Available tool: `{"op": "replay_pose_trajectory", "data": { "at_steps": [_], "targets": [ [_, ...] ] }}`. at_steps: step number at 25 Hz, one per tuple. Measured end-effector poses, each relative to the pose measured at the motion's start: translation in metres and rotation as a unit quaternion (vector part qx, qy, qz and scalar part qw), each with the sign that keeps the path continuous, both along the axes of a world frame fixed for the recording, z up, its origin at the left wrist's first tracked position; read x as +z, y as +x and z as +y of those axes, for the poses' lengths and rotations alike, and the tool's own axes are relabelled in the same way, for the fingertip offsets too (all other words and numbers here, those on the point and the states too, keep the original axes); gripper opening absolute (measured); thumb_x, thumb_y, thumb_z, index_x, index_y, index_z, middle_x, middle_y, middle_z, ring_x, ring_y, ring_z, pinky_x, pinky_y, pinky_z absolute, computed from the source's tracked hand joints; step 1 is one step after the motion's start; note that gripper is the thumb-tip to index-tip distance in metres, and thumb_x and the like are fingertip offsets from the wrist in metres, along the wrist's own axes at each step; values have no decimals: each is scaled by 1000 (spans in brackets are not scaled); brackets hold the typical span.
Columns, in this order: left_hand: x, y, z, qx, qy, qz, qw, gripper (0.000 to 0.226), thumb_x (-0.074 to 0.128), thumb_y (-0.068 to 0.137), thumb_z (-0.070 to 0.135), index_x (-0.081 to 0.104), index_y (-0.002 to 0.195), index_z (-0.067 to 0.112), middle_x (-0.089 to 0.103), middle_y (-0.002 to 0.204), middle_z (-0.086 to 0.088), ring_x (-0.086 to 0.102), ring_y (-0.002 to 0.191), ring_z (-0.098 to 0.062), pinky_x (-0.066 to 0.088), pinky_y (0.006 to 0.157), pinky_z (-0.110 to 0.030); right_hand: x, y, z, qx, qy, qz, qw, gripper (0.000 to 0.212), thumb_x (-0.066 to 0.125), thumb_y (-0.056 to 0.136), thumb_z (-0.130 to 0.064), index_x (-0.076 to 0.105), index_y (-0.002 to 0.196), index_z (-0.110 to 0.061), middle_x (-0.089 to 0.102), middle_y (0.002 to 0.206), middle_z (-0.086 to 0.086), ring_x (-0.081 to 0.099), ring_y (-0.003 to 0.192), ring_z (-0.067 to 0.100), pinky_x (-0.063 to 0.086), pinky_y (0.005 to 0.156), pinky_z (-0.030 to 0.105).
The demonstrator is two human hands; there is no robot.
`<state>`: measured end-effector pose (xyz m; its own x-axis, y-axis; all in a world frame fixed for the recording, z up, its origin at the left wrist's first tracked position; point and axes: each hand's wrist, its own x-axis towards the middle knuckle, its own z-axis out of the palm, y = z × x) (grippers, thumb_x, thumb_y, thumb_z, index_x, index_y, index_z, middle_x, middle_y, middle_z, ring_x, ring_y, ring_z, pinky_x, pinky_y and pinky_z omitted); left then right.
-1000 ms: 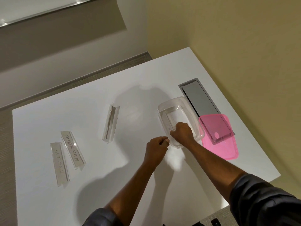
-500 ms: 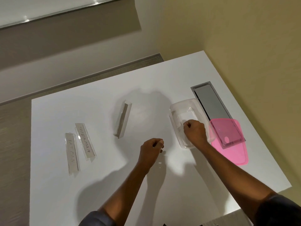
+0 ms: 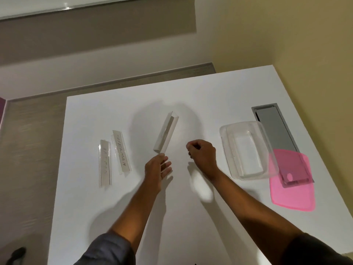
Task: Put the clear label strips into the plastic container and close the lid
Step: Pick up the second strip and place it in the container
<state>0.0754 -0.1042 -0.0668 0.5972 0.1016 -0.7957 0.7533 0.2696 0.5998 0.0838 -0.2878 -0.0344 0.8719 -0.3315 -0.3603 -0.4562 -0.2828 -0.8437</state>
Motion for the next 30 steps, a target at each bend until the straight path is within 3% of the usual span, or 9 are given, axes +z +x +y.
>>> {"op": "replay_pose_trajectory", "data": {
  "at_steps": [3, 6, 8, 11, 14, 16, 20, 24, 30],
  "targets": [
    [-6, 10, 14, 19, 17, 15, 1000, 31, 66, 107, 30, 67, 130, 9, 73, 128, -14, 72, 120, -35, 59, 110, -53, -17, 18, 34, 21, 23, 35, 999, 14, 73, 93, -22, 81, 88, -12, 81, 85, -1, 78, 86, 22, 65, 89, 47],
    [-13, 21, 26, 27, 53, 9, 998, 26, 65, 106, 30, 71, 121, 10, 68, 103, -12, 66, 86, -22, 58, 78, -38, -37, 36, 60, 50, 5, 76, 996, 25, 74, 90, -26, 70, 78, -4, 74, 78, 5, 70, 75, 18, 63, 79, 44],
    [-19, 31, 30, 16, 91, -12, 996, 32, 62, 109, 28, 68, 133, 8, 62, 99, -7, 56, 76, -16, 53, 71, -30, -49, 48, 73, 51, -17, 99, 994, 39, 76, 88, -31, 51, 68, -9, 56, 69, 5, 50, 65, 16, 49, 64, 39],
    [-25, 43, 31, -18, 89, -19, 996, 39, 59, 111, 29, 59, 150, 19, 64, 128, 3, 62, 96, -11, 56, 85, -32, -60, 62, 86, 57, -38, 128, 989, 37, 79, 88, -41, 51, 78, -19, 54, 80, -4, 54, 75, 16, 44, 63, 29],
    [-32, 47, 31, -60, 102, 3, 993, 19, 54, 113, 28, 67, 126, 25, 67, 109, 9, 61, 85, -8, 56, 71, -24, -67, 69, 99, 83, -63, 143, 984, 48, 78, 89, -47, 63, 114, -9, 64, 106, 2, 68, 101, 25, 59, 78, 35],
    [-35, 48, 31, -103, 131, -15, 986, 21, 50, 114, 24, 70, 115, 29, 70, 113, 8, 65, 93, -11, 57, 72, -25, -69, 70, 104, 73, -73, 143, 984, 56, 78, 89, -46, 60, 125, -8, 59, 112, 3, 67, 111, 29, 59, 82, 36],
    [-42, 47, 29, -198, 200, -67, 957, 32, 49, 114, 20, 73, 136, 19, 74, 130, -2, 68, 107, -20, 60, 94, -36, -74, 68, 103, 60, -76, 147, 984, 58, 80, 89, -40, 55, 130, -8, 59, 126, 10, 63, 120, 32, 62, 97, 46],
    [-44, 51, 33, -249, 223, -72, 940, 35, 53, 112, 18, 73, 140, 15, 75, 137, -6, 68, 115, -24, 61, 105, -44, -74, 66, 93, 84, -107, 134, 982, 49, 78, 90, -33, 58, 125, -6, 59, 124, 12, 63, 117, 34, 61, 96, 48],
    [-34, 85, 40, -320, 204, -77, 922, 31, 60, 107, 12, 70, 136, 14, 70, 144, -11, 70, 112, -27, 61, 97, -46, -76, 70, 76, 131, -146, 136, 971, 47, 77, 88, -23, 61, 127, -3, 61, 126, 17, 63, 118, 36, 61, 93, 45]
  ]
}}
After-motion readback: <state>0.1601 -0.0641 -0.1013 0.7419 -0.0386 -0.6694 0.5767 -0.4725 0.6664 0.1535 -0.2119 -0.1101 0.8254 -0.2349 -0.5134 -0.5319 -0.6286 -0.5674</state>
